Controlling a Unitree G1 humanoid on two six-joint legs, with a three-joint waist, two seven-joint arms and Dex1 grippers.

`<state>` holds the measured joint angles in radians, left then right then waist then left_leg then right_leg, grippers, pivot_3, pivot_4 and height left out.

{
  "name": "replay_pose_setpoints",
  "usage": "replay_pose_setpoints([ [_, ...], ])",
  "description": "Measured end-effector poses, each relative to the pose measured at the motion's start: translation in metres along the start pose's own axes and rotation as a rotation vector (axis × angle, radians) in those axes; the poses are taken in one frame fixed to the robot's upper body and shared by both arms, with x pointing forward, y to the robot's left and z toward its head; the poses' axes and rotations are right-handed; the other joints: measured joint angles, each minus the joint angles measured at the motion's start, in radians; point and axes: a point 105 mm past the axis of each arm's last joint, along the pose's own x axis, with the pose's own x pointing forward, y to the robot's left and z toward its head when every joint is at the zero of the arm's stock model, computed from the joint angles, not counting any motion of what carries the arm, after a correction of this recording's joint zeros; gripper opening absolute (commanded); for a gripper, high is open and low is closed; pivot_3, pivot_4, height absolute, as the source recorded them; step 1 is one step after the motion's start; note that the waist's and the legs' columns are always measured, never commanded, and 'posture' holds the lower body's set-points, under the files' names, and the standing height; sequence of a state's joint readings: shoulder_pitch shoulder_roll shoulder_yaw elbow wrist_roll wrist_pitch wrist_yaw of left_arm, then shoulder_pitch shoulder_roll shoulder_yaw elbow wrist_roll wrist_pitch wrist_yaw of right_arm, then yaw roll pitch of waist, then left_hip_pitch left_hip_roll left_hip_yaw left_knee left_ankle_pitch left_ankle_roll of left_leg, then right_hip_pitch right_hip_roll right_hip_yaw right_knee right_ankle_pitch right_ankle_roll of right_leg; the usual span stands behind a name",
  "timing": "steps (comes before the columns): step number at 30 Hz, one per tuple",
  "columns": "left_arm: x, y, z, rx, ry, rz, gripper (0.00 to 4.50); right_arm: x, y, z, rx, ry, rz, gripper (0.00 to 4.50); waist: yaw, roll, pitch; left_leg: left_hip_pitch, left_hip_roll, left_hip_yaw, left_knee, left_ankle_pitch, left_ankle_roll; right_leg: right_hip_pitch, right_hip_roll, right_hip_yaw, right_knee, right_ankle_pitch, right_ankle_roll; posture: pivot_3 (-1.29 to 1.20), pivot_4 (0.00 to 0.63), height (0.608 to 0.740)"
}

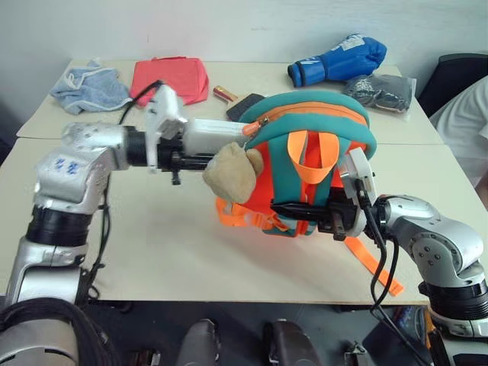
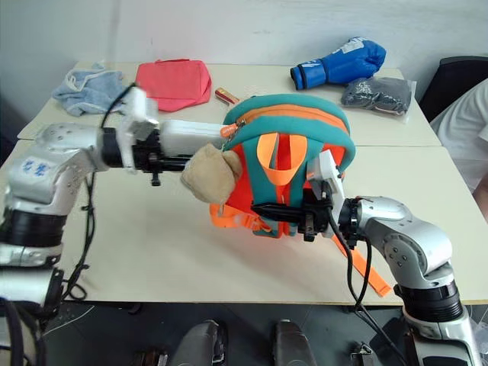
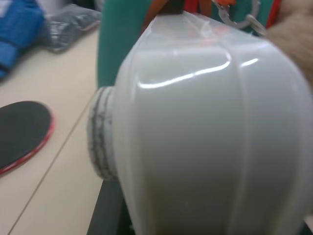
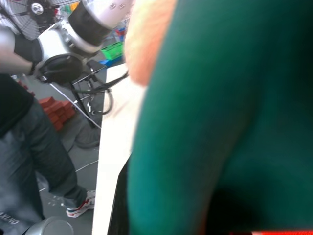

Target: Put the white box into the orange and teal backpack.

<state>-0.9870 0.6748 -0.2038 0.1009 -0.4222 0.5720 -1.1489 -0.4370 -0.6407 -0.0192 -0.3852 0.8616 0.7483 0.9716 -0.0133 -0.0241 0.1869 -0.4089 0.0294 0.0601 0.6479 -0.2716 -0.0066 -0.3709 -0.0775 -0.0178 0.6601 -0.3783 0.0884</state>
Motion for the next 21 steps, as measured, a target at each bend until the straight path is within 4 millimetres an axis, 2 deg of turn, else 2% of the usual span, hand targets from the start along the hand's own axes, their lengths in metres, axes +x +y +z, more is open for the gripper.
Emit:
replay_pose_setpoints([
  [3,0.040,0.001,0.004,-0.015,-0.028,-0.070,1.31,0.002,0.001,-0.001,-0.002,0.005,0.012,0.01,0.006,0.000,0.000,0.000,0.000,0.001,0.000,0.000,0.000,-0.001,0.000,0.001,-0.001,0.000,0.000,0.00,0.150,0.740],
  [6,0.066,0.000,-0.003,-0.001,-0.044,-0.096,1.31,0.004,0.001,0.000,-0.006,0.001,0.009,0.01,0.005,0.000,0.000,0.000,0.001,0.002,0.000,0.001,-0.001,-0.003,0.001,0.003,0.000,0.000,0.000,0.00,0.150,0.740],
  [9,0.073,0.006,-0.002,-0.016,-0.103,-0.069,2.27,0.006,0.000,0.000,-0.007,-0.010,-0.004,0.00,0.008,0.000,0.000,0.000,0.001,0.002,0.001,0.001,-0.001,-0.003,0.001,0.003,0.001,0.000,0.000,0.00,0.150,0.740],
  [13,0.058,0.013,-0.003,-0.055,-0.153,-0.057,3.44,0.009,0.000,0.002,-0.019,-0.020,-0.021,0.00,0.006,0.000,0.000,0.000,0.001,0.002,0.001,0.002,-0.002,-0.003,0.001,0.003,0.002,0.000,0.000,0.00,0.150,0.740],
  [16,0.028,0.015,-0.002,-0.080,-0.206,-0.102,4.25,0.012,0.001,0.003,-0.026,-0.030,-0.034,0.00,-0.005,0.000,0.000,0.000,0.002,0.002,0.000,0.002,-0.002,-0.005,0.002,0.002,0.002,0.000,0.000,0.00,0.150,0.740],
  [18,0.009,0.013,-0.005,-0.084,-0.212,-0.146,4.25,0.013,-0.001,0.004,-0.027,-0.038,-0.048,0.00,-0.013,0.000,0.000,0.000,0.002,0.002,0.000,0.002,-0.002,-0.005,0.002,0.002,0.002,0.000,0.000,0.00,0.150,0.740],
  [20,-0.022,0.013,-0.017,-0.108,-0.170,-0.174,4.25,0.014,-0.002,0.003,-0.024,-0.046,-0.066,0.00,-0.020,0.000,0.000,0.001,0.001,0.002,-0.001,0.002,-0.002,-0.005,0.004,0.002,0.002,0.000,0.000,0.00,0.150,0.740],
  [21,-0.036,0.017,-0.023,-0.118,-0.151,-0.136,4.25,0.014,-0.003,0.002,-0.025,-0.045,-0.076,0.00,-0.019,0.000,0.000,0.001,0.001,0.002,0.000,0.002,-0.002,-0.005,0.003,0.002,0.002,0.000,0.000,0.00,0.150,0.740],
])
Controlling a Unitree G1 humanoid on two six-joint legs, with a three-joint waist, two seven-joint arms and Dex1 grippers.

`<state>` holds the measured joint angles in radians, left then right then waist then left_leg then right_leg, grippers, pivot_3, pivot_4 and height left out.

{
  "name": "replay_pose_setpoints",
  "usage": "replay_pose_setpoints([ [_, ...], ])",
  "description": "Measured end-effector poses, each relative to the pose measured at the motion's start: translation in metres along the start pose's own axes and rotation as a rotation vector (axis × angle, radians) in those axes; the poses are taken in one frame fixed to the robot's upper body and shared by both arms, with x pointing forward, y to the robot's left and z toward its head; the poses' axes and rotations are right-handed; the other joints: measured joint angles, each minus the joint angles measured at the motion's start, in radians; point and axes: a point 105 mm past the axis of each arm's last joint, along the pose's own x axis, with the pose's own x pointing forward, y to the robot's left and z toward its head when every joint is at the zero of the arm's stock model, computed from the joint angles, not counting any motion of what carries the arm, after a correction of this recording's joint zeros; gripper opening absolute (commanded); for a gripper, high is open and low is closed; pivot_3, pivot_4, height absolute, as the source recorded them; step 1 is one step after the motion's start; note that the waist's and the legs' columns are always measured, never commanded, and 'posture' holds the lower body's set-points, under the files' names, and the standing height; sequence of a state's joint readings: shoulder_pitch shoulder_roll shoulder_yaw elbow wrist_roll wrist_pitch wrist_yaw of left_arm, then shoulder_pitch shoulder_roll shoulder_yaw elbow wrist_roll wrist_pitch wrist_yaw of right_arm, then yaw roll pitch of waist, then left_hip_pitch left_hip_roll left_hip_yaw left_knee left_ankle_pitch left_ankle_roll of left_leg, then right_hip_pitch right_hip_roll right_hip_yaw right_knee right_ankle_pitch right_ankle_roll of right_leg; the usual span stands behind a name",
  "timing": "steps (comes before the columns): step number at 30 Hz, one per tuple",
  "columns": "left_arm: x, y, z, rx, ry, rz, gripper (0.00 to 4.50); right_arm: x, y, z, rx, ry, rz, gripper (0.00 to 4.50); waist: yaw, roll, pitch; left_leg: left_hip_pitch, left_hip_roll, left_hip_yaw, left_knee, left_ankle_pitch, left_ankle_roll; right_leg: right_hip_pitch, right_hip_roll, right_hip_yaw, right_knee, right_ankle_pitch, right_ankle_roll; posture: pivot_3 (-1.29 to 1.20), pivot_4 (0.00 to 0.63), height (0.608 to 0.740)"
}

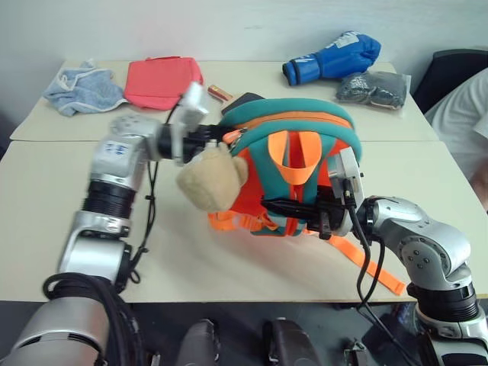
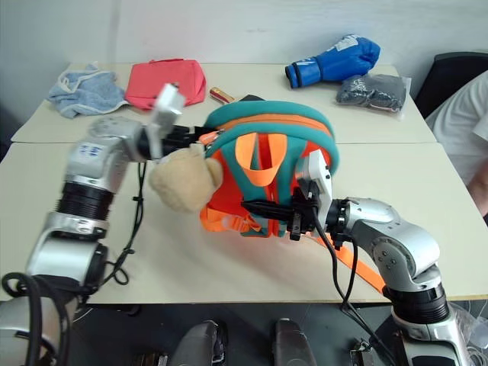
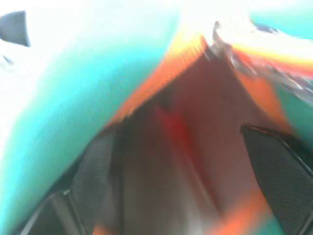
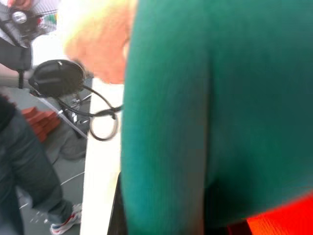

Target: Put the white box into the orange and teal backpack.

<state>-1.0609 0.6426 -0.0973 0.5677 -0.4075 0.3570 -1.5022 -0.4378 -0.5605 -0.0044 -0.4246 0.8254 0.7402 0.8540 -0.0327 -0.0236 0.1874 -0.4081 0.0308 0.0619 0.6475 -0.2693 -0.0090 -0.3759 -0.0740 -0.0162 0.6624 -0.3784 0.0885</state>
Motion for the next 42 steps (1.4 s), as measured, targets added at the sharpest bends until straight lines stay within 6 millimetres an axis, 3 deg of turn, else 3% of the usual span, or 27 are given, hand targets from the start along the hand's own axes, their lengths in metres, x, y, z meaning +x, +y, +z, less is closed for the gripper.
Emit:
replay_pose_setpoints([
  [4,-0.037,0.005,-0.012,0.003,0.081,0.114,4.25,0.002,-0.003,0.001,-0.018,-0.016,-0.018,0.00,0.009,0.000,0.000,-0.001,-0.001,-0.002,0.001,0.000,0.001,0.001,-0.002,0.001,0.000,0.000,0.000,0.00,0.150,0.740],
  [8,-0.059,-0.010,-0.023,-0.033,0.080,0.147,4.25,0.002,-0.009,0.000,-0.020,-0.027,-0.036,0.00,0.006,0.000,0.000,-0.002,-0.002,-0.002,0.001,-0.001,0.002,0.001,-0.004,0.002,0.002,0.000,0.000,0.00,0.150,0.740],
  [13,-0.047,-0.055,-0.011,-0.038,-0.014,0.026,4.25,0.003,-0.010,-0.001,-0.025,-0.031,-0.037,0.00,0.003,0.000,0.000,-0.004,-0.001,-0.005,0.001,-0.001,0.002,0.001,-0.004,0.001,0.001,0.000,0.000,0.00,0.150,0.740],
  [18,-0.030,-0.078,0.025,0.006,-0.151,0.050,4.25,0.002,-0.012,-0.003,-0.015,-0.027,-0.035,0.00,0.005,-0.001,0.000,-0.002,-0.001,-0.007,0.002,-0.001,0.002,0.002,-0.004,0.000,0.000,0.000,0.000,0.00,0.150,0.740],
  [21,-0.018,-0.089,0.034,0.024,-0.216,0.062,4.25,0.002,-0.014,-0.006,-0.011,-0.019,-0.032,0.00,0.005,0.000,0.000,0.000,-0.002,-0.006,0.001,-0.001,0.002,0.004,-0.004,0.001,0.000,0.000,0.000,0.00,0.150,0.740],
  [25,-0.002,-0.093,0.031,0.027,-0.250,0.106,3.39,0.004,-0.014,-0.009,-0.009,-0.016,-0.014,0.00,0.005,0.000,0.000,0.000,-0.001,-0.006,0.001,0.000,0.001,0.004,-0.003,0.001,0.000,0.000,0.000,0.00,0.150,0.740],
  [36,0.006,-0.070,0.003,0.274,-0.090,0.277,0.10,0.006,-0.018,-0.013,-0.002,-0.025,-0.022,0.00,0.006,0.000,0.000,0.001,-0.002,-0.005,0.001,0.000,0.001,0.004,-0.003,0.001,0.000,0.000,0.000,0.00,0.150,0.740],
  [42,0.001,-0.062,0.009,0.218,-0.154,0.289,0.03,0.008,-0.019,-0.013,-0.002,-0.034,-0.025,0.00,0.006,0.000,0.000,0.001,-0.001,-0.005,0.001,0.000,0.001,0.004,-0.003,0.001,0.000,0.000,0.000,0.00,0.150,0.740],
])
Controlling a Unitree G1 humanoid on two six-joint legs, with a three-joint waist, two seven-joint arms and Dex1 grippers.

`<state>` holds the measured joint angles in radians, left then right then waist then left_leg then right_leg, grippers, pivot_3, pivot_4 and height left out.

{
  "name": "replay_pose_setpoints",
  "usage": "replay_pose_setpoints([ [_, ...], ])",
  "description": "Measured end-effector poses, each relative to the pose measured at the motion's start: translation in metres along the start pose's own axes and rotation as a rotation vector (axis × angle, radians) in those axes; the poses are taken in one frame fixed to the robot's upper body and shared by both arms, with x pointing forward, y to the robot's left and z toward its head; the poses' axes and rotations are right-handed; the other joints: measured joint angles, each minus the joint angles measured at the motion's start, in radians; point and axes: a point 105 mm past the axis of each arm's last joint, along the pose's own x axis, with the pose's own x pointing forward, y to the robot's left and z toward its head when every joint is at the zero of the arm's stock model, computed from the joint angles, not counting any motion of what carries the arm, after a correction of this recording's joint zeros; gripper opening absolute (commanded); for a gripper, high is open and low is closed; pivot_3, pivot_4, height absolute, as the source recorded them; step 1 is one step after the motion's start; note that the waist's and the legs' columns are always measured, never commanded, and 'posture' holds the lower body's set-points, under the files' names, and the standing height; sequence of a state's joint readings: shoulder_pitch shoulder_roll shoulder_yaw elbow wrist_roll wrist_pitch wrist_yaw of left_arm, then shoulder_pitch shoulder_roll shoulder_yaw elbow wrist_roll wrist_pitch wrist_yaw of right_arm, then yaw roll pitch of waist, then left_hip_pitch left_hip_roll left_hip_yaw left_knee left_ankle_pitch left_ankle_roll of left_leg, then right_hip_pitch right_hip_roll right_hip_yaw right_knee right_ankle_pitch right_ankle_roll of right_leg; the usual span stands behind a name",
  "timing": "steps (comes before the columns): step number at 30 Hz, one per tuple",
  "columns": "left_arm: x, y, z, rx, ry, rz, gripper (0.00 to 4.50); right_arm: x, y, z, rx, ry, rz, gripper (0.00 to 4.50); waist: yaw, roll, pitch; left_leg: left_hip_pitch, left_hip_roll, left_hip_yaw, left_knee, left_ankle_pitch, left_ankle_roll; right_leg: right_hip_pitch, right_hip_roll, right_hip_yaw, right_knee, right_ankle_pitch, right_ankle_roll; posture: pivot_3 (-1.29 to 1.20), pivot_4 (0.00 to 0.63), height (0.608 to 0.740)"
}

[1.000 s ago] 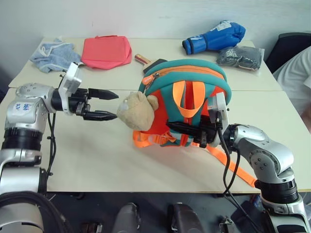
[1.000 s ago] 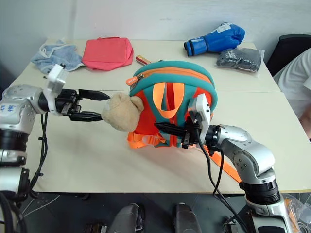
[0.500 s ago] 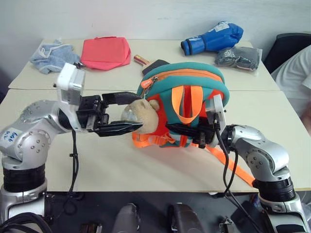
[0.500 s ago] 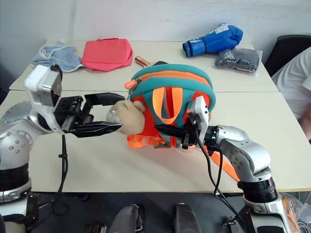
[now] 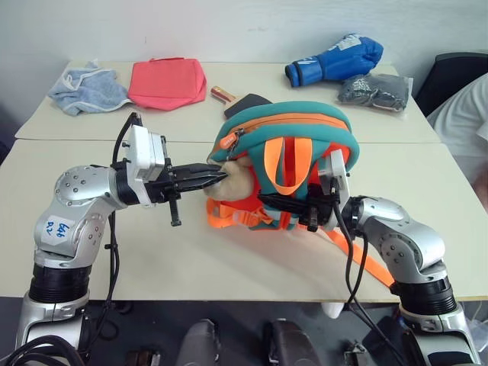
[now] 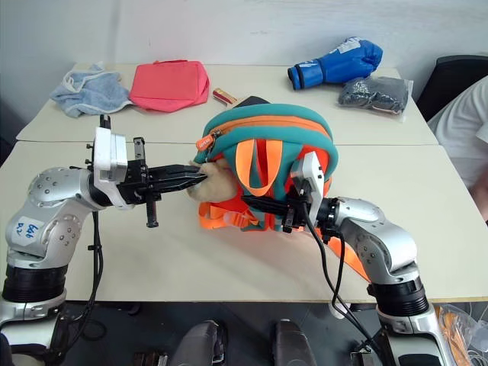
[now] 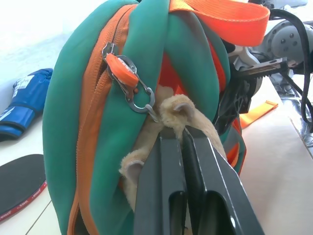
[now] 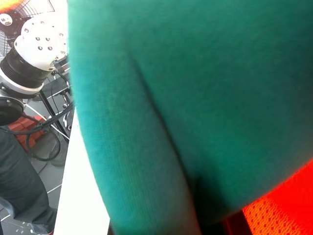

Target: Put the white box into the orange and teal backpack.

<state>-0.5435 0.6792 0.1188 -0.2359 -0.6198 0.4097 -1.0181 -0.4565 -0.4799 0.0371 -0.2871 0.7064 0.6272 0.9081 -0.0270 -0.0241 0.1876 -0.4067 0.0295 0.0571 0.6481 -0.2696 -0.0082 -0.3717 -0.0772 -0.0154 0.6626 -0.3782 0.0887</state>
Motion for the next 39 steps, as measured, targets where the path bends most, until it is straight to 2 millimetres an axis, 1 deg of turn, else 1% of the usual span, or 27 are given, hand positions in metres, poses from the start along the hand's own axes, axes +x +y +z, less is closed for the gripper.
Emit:
replay_pose_setpoints([
  [3,-0.018,0.021,0.012,-0.101,-0.006,0.049,0.03,0.001,0.000,0.001,-0.003,-0.006,-0.005,0.00,-0.003,0.000,0.000,0.000,0.000,0.000,0.000,0.000,0.000,-0.001,0.000,0.000,0.000,0.000,0.000,0.00,0.150,0.740],
  [6,-0.041,0.044,0.023,-0.124,0.001,0.124,0.03,0.001,-0.001,0.001,-0.008,-0.009,-0.009,0.00,-0.004,0.000,0.000,0.000,0.000,0.001,-0.001,0.000,-0.001,-0.002,0.001,0.000,0.000,0.000,0.000,0.00,0.150,0.740],
  [8,-0.058,0.062,0.022,-0.173,-0.001,0.202,0.03,0.001,-0.001,0.002,-0.013,-0.011,-0.015,0.00,-0.002,0.000,0.000,0.000,0.000,0.001,-0.001,0.000,-0.001,-0.002,0.001,0.000,0.001,0.000,0.000,0.00,0.150,0.740],
  [9,-0.066,0.069,0.016,-0.200,0.026,0.243,0.03,0.001,0.000,0.003,-0.017,-0.012,-0.016,0.00,-0.003,0.000,0.000,0.000,0.000,0.001,-0.001,0.000,0.000,-0.002,0.001,0.000,0.001,0.000,0.000,0.00,0.150,0.740],
  [11,-0.080,0.077,-0.005,-0.245,0.111,0.301,0.03,0.002,0.001,0.005,-0.028,-0.015,-0.017,0.00,-0.004,0.000,0.000,0.000,0.000,0.002,-0.001,0.000,0.000,-0.002,0.001,0.001,0.001,0.000,0.000,0.00,0.150,0.740],
  [12,-0.082,0.076,-0.014,-0.257,0.145,0.310,0.03,0.002,0.001,0.005,-0.029,-0.015,-0.020,0.00,-0.004,0.000,0.000,0.000,0.000,0.002,-0.001,0.000,0.000,-0.002,0.001,0.001,0.001,0.000,0.000,0.00,0.150,0.740],
  [13,-0.084,0.073,-0.028,-0.275,0.191,0.315,0.03,0.001,0.001,0.004,-0.027,-0.015,-0.028,0.00,-0.004,0.000,0.000,0.000,0.000,0.002,-0.001,0.000,0.000,-0.002,0.000,0.001,0.001,0.000,0.000,0.00,0.150,0.740],
  [15,-0.084,0.068,-0.049,-0.293,0.249,0.311,0.03,0.000,0.000,0.002,-0.019,-0.013,-0.041,0.00,-0.002,0.000,0.000,-0.001,0.000,0.002,-0.001,0.000,0.000,-0.003,0.000,0.001,0.001,0.000,0.000,0.00,0.150,0.740],
  [17,-0.079,0.056,-0.072,-0.269,0.353,0.264,0.03,-0.001,0.001,0.001,-0.019,-0.015,-0.050,0.00,-0.002,0.000,0.000,0.000,0.000,0.003,-0.001,0.000,0.000,-0.003,0.000,0.001,0.001,0.000,0.000,0.00,0.150,0.740],
  [18,-0.075,0.052,-0.081,-0.265,0.379,0.241,0.03,-0.001,0.001,0.001,-0.017,-0.015,-0.054,0.00,-0.001,0.000,0.000,0.000,0.000,0.003,-0.001,0.000,0.000,-0.002,0.000,0.001,0.001,0.000,0.000,0.00,0.150,0.740],
  [19,-0.066,0.044,-0.093,-0.263,0.401,0.204,0.03,-0.002,0.001,0.000,-0.012,-0.015,-0.060,0.00,0.000,0.000,0.000,0.000,0.000,0.003,-0.001,0.000,0.000,-0.002,0.000,0.001,0.001,0.000,0.000,0.00,0.150,0.740],
  [20,-0.060,0.039,-0.101,-0.270,0.410,0.180,0.03,-0.002,0.001,0.000,-0.010,-0.016,-0.061,0.00,0.000,0.000,0.000,0.000,0.000,0.003,0.000,0.000,0.000,-0.002,0.000,0.001,0.001,0.000,0.000,0.00,0.150,0.740],
  [21,-0.050,0.033,-0.110,-0.268,0.398,0.154,0.03,-0.002,0.002,0.000,-0.011,-0.018,-0.066,0.00,0.000,0.000,0.000,0.000,0.000,0.003,0.000,0.000,0.000,-0.002,0.000,0.001,0.001,0.000,0.000,0.00,0.150,0.740],
  [23,-0.039,0.031,-0.112,-0.236,0.376,0.133,0.03,-0.002,0.003,0.000,-0.011,-0.020,-0.070,0.00,0.001,0.000,0.000,0.000,0.000,0.003,0.000,0.000,0.000,-0.002,0.000,0.001,0.001,0.000,0.000,0.00,0.150,0.740],
  [25,-0.037,0.032,-0.113,-0.208,0.367,0.134,0.03,-0.003,0.002,0.000,-0.005,-0.023,-0.078,0.00,0.001,0.000,0.000,0.000,0.000,0.003,0.000,0.000,0.000,-0.002,0.000,0.001,0.001,0.000,0.000,0.00,0.150,0.740],
  [26,-0.037,0.032,-0.113,-0.201,0.361,0.136,0.25,-0.004,0.002,0.000,0.002,-0.031,-0.086,0.00,0.000,0.000,0.000,0.000,0.000,0.003,0.000,0.000,0.000,-0.002,0.000,0.001,0.001,0.000,0.000,0.00,0.150,0.740],
  [28,-0.038,0.033,-0.112,-0.194,0.350,0.138,0.67,-0.004,0.000,0.001,0.015,-0.073,-0.112,0.64,0.000,0.000,0.000,0.000,0.000,0.003,0.000,0.000,0.000,-0.002,0.000,0.001,0.002,0.000,0.000,0.00,0.150,0.740],
  [29,-0.041,0.033,-0.111,-0.197,0.344,0.131,1.02,-0.005,-0.001,0.002,0.018,-0.091,-0.123,0.98,0.000,0.000,0.000,0.000,0.000,0.003,0.000,0.000,0.000,-0.002,0.000,0.001,0.002,0.000,0.000,0.00,0.150,0.740],
  [31,-0.054,0.037,-0.109,-0.200,0.347,0.141,1.56,-0.007,-0.002,0.003,0.009,-0.102,-0.132,1.58,0.000,0.000,0.000,0.000,0.000,0.003,0.000,0.000,0.000,-0.002,0.000,0.001,0.001,0.000,0.000,0.00,0.150,0.740],
  [33,-0.069,0.040,-0.103,-0.196,0.358,0.139,2.18,-0.016,0.000,0.001,-0.010,-0.072,-0.145,2.25,0.000,0.000,0.000,-0.001,0.000,0.003,-0.001,0.000,0.000,-0.003,0.000,0.001,0.001,0.000,0.000,0.00,0.150,0.740],
  [35,-0.094,0.034,-0.093,-0.202,0.406,0.098,2.76,-0.044,-0.001,-0.006,-0.036,0.010,-0.190,2.91,0.000,0.000,0.000,-0.002,0.000,0.003,-0.002,-0.001,0.001,-0.003,0.000,0.000,0.001,0.000,0.000,0.00,0.150,0.740],
  [37,-0.116,0.023,-0.085,-0.230,0.452,0.080,3.40,-0.082,-0.006,-0.016,-0.061,0.126,-0.269,3.61,0.000,0.000,0.000,-0.001,-0.001,0.003,-0.002,-0.004,0.003,-0.001,-0.001,0.000,0.000,0.000,0.000,0.00,0.150,0.740],
  [38,-0.119,0.017,-0.081,-0.220,0.457,0.072,3.70,-0.100,-0.007,-0.022,-0.089,0.190,-0.293,3.93,0.000,0.000,0.000,-0.002,-0.001,0.004,-0.002,-0.005,0.004,-0.001,-0.002,0.001,-0.001,0.000,0.000,0.00,0.150,0.740],
  [39,-0.122,0.010,-0.081,-0.211,0.457,0.066,3.96,-0.114,-0.009,-0.024,-0.108,0.229,-0.313,4.19,0.000,0.000,0.000,-0.001,-0.001,0.005,-0.002,-0.006,0.006,0.000,-0.002,0.001,-0.002,0.000,0.000,0.00,0.150,0.740],
])
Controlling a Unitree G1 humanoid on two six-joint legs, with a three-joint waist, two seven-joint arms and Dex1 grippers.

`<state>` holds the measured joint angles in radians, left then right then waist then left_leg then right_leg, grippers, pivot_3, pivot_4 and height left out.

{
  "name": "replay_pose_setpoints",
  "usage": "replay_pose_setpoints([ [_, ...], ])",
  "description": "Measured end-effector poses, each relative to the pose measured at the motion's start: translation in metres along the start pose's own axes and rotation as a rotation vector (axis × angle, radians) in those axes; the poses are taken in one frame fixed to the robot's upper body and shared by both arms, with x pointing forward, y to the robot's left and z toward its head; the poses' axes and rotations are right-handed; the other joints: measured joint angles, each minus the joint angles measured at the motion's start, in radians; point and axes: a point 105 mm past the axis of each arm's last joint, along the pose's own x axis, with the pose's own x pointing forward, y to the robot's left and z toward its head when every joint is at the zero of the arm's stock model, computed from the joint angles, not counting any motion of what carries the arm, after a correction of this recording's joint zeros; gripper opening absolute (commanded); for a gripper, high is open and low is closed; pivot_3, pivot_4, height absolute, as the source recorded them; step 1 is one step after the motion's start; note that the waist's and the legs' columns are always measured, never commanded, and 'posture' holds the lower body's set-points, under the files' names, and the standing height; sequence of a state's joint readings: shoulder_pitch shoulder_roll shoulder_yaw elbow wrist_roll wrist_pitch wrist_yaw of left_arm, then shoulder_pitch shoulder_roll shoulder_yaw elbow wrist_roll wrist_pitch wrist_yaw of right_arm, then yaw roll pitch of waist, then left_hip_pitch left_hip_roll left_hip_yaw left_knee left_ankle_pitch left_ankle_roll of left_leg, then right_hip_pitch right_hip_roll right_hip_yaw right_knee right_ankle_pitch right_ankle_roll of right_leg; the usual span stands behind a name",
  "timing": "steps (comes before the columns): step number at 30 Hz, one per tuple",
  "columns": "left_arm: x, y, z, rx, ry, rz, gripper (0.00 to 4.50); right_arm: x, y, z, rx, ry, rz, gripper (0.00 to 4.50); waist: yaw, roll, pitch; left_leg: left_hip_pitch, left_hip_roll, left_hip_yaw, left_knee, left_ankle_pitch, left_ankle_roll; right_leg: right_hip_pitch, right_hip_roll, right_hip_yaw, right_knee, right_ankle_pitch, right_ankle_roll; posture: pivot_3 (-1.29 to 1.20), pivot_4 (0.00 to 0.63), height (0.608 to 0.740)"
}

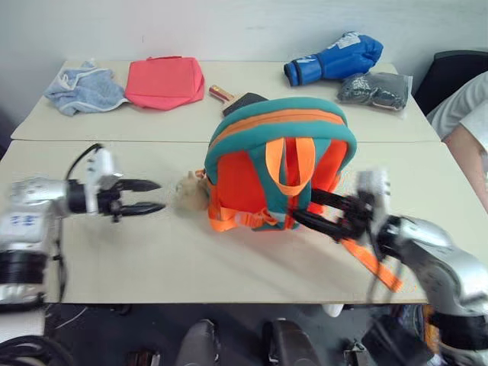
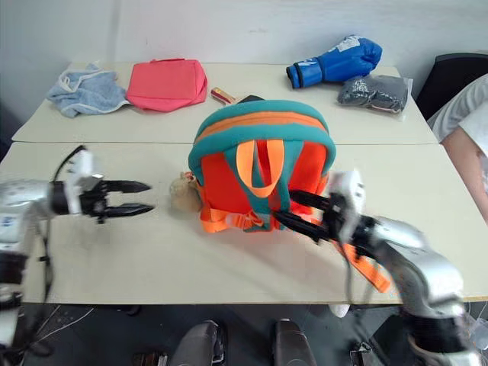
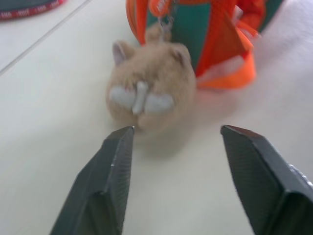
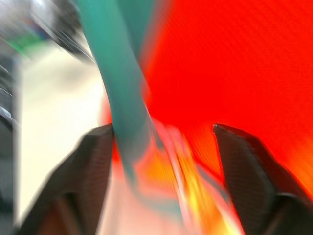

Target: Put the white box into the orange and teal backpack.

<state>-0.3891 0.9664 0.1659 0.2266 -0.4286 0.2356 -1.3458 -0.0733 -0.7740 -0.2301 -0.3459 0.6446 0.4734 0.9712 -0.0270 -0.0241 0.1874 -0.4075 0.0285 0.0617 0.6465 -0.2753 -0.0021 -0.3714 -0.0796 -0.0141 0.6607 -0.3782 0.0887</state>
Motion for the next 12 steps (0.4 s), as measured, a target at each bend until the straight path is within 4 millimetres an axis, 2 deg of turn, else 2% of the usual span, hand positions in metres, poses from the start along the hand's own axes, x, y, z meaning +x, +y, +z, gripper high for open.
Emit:
replay_pose_setpoints([
  [1,-0.002,-0.006,-0.006,-0.005,0.009,0.000,4.30,-0.010,-0.006,-0.005,-0.015,0.023,-0.024,4.50,0.000,0.000,0.000,0.001,0.000,0.000,0.001,-0.002,0.003,0.002,0.000,0.000,-0.001,0.000,0.000,0.00,0.150,0.740],
  [2,-0.006,-0.012,-0.014,-0.019,0.021,0.008,4.46,-0.020,-0.010,-0.008,-0.039,0.042,-0.041,4.50,-0.002,0.000,0.000,0.002,0.000,0.000,0.001,-0.002,0.004,0.002,0.000,0.000,-0.003,0.000,0.000,0.00,0.150,0.740],
  [5,-0.025,-0.031,-0.043,-0.077,0.075,0.078,4.46,-0.055,-0.021,-0.025,-0.130,0.161,-0.073,4.50,-0.009,0.000,0.000,0.005,0.002,0.001,0.000,-0.002,0.004,0.003,0.001,0.001,-0.003,0.000,0.000,0.00,0.150,0.740],
  [8,-0.042,-0.050,-0.063,-0.067,0.159,0.109,4.46,-0.069,-0.031,-0.026,-0.211,0.173,-0.103,4.50,-0.011,0.000,0.000,0.009,0.003,0.000,-0.002,-0.002,0.003,0.005,0.001,0.001,-0.001,0.000,0.000,0.00,0.150,0.740],
  [10,-0.045,-0.051,-0.064,-0.029,0.183,0.128,4.46,-0.071,-0.035,-0.025,-0.255,0.180,-0.106,4.50,-0.007,0.001,0.001,0.013,0.003,0.000,-0.002,-0.002,0.002,0.009,0.001,0.000,-0.002,0.000,-0.001,0.00,0.150,0.740],
  [12,-0.042,-0.048,-0.053,0.022,0.168,0.153,4.46,-0.070,-0.039,-0.022,-0.310,0.187,-0.093,4.50,0.001,0.002,0.001,0.017,0.002,-0.001,-0.003,-0.003,0.001,0.015,-0.001,-0.001,-0.004,-0.001,-0.001,0.00,0.150,0.740],
])
